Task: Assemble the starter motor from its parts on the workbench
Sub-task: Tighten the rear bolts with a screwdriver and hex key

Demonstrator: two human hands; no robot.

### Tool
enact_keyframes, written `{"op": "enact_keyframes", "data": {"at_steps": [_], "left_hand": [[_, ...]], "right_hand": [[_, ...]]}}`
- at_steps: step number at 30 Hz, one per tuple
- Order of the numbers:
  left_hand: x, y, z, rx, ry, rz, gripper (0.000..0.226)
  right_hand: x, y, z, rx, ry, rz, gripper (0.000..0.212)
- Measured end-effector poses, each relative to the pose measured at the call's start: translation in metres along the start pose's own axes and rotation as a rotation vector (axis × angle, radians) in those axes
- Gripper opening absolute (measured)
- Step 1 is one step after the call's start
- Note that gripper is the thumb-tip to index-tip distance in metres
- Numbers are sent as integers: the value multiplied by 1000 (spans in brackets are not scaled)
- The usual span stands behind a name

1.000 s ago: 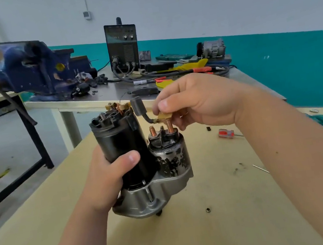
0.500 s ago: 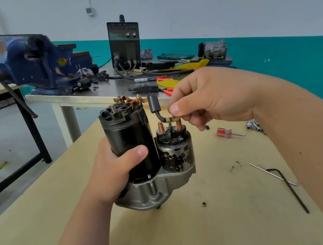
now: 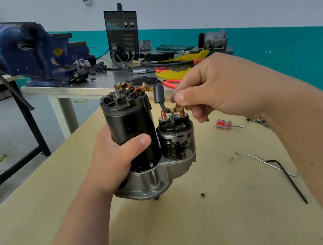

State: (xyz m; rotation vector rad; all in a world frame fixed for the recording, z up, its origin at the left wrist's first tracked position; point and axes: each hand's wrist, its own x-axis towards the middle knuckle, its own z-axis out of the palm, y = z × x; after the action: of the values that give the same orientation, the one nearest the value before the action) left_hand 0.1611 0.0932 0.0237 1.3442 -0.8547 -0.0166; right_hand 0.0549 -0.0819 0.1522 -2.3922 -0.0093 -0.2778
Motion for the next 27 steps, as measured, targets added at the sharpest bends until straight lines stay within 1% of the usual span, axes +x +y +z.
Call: {"op": "enact_keyframes", "data": {"at_steps": [3,6,10,13,17,20,22,25,27], "left_hand": [[0,0,-1,-2,-9,-4,52],[0,0,-1,-7,-13,-4,51],[0,-1,0,-2,-5,2,46],[0,-1,0,-5,3,-4,47],[0,-3,0,-10,-8,7,39],[-1,-2,0,-9,-18,19,36],[-1,-2,0,0,-21,26,36],[-1,-1,2,1,-14,22,42],[0,-1,3,-3,-13,19,47]], "right_hand": [[0,5,4,53,-5,19,17],[-2,10,5,30,-19,-15,18],[-6,22,9,2,-2,-51,12],[-10,34,18,102,43,-54,14],[-14,45,29,381,13,-17,17],[-16,45,34,446,5,-6,19],[-19,44,35,355,73,-26,20],[-26,35,32,132,233,-175,19],[-28,23,31,-24,253,-260,23]]}}
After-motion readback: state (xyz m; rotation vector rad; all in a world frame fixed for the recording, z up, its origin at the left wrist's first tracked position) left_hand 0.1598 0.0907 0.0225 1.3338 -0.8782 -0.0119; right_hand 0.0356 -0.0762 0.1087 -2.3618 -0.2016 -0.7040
